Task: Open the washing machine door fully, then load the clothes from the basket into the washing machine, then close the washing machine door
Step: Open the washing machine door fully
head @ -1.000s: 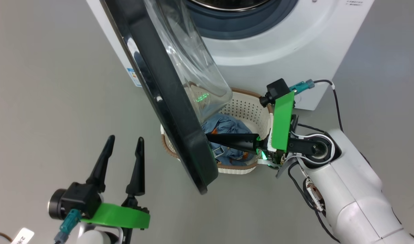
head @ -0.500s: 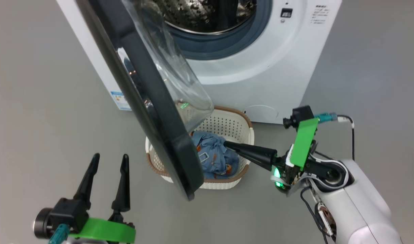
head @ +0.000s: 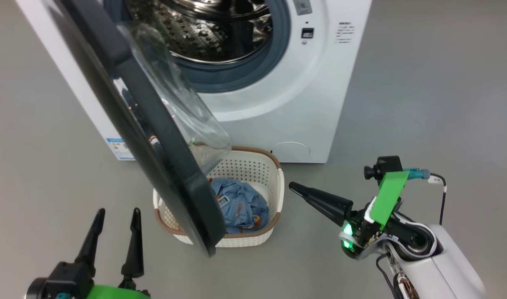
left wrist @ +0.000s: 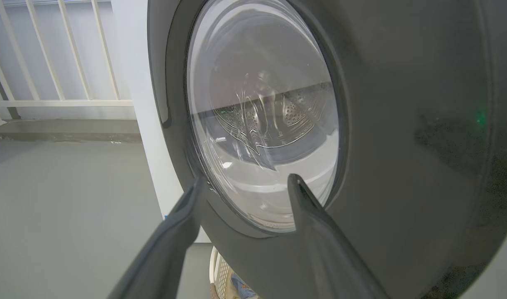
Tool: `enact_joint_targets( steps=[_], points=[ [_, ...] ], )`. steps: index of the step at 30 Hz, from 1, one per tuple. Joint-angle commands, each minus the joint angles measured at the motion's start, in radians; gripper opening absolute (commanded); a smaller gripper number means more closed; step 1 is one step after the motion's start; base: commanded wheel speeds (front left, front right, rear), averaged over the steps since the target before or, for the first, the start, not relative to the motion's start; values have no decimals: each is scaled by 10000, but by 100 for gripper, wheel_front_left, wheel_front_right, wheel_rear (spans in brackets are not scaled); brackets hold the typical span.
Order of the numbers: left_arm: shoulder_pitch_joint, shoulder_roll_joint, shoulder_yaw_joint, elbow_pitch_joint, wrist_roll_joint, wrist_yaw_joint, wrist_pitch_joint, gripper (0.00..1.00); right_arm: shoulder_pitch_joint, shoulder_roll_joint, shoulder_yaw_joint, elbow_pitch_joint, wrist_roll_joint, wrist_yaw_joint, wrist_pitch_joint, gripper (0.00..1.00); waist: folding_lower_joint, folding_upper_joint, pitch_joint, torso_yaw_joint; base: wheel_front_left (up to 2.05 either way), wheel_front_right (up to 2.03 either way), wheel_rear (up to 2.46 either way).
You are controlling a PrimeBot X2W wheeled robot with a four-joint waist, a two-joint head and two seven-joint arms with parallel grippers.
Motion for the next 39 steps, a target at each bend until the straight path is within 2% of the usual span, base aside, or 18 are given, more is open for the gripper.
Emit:
enact_joint_targets(
  steps=[1,5,7,8,9,15,22,30,34,39],
  points=[
    [-55,166,382,-303,64,-94,-80,100,92,98,61,-380,123,19,-109,0,0,0,-84,-179,0,0,0],
    [31,166,448,-345,33,-100,-80,100,362,55,0,-667,152,19,-335,0,0,0,-108,-327,0,0,0],
    [52,166,461,-356,17,-95,-80,100,460,17,-90,-875,15,19,-659,45,0,0,-115,-382,0,0,0],
    [57,166,464,-358,7,-92,-80,100,492,-4,-151,-990,-110,19,-892,85,0,0,-121,-404,0,0,0],
    [61,166,464,-361,-1,-91,-80,100,516,-15,-232,-1110,-265,19,-1181,100,0,0,-126,-424,0,0,0],
    [93,166,441,-373,-30,-78,-80,100,568,3,-625,-1669,-1174,19,-2752,100,0,0,-159,-499,0,0,0],
    [156,166,426,-387,-99,-43,-80,100,470,-275,-805,-1900,-3633,19,-5600,100,0,0,-183,-589,0,0,0],
    [225,166,426,-404,-153,36,-80,100,298,-862,-567,-1551,-6693,19,-8525,100,0,0,-226,-730,0,0,0],
    [274,166,429,-449,-200,81,-80,100,202,-1067,-479,-1391,-8010,19,-9524,100,0,0,-248,-824,0,0,0],
    [328,166,434,-553,-214,160,-80,100,384,-1215,-699,-1435,-9799,19,-10198,100,0,0,-267,-919,0,0,0]
  ],
)
